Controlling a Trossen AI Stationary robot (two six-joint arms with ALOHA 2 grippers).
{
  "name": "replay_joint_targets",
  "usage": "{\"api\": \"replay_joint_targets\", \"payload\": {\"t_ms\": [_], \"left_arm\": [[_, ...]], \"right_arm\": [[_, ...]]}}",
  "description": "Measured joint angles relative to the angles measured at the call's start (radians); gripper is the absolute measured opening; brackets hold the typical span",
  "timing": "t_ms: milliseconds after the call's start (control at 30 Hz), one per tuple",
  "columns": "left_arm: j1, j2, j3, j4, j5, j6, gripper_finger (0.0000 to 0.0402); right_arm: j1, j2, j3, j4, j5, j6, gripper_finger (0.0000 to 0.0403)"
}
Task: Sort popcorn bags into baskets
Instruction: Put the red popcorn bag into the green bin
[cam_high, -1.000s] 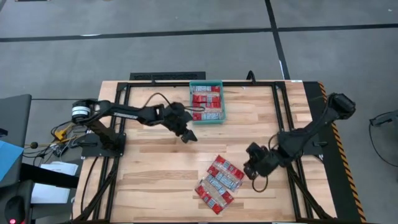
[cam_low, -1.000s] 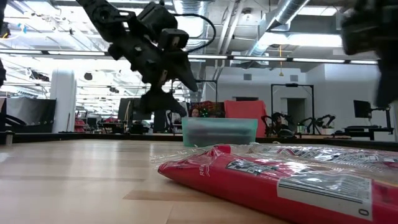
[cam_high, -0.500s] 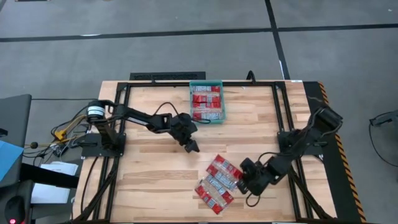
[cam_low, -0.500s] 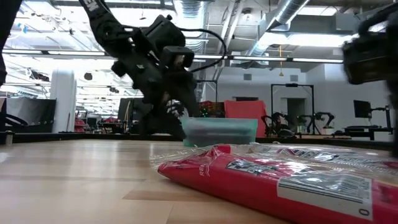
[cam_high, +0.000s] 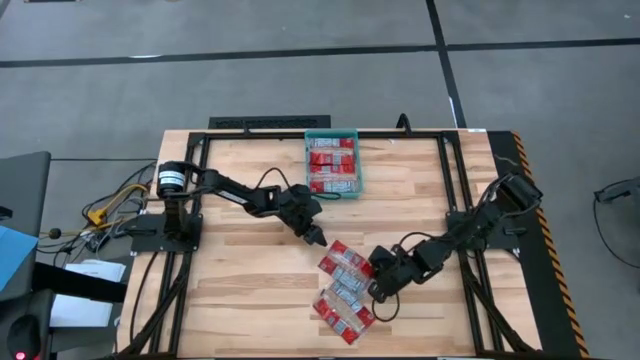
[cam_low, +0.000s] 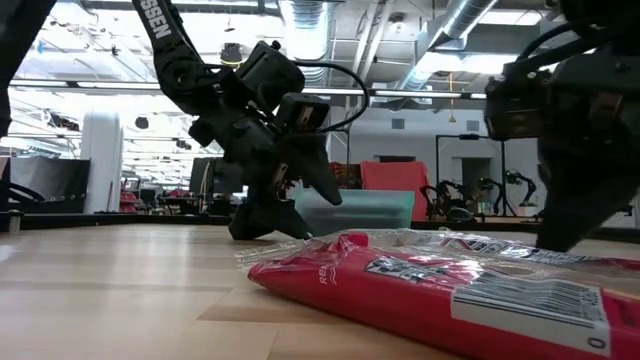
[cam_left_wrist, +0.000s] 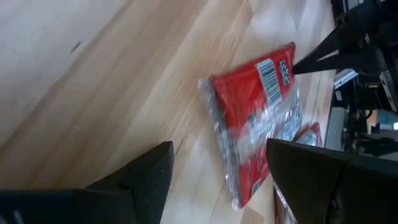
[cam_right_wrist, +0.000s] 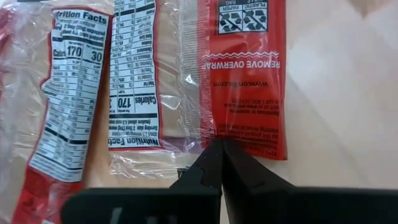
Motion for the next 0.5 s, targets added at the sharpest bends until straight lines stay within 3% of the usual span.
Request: {"api": "replay_joint_targets", "payload": {"t_ms": [233,500], "left_arm": [[-0.014,0.003,0.001,-0.037,-0.021,-0.001,0.0244],[-0.030,-0.006,0.001,-0.160,-0.068,0.031,0.0244]], "right_arm": [[-0.093,0.000,0.000,0.011,-0.014,-0.187,0.0024],[-0.153,0.000,-0.001,0.038,-0.022,-0.244,0.0032]]}}
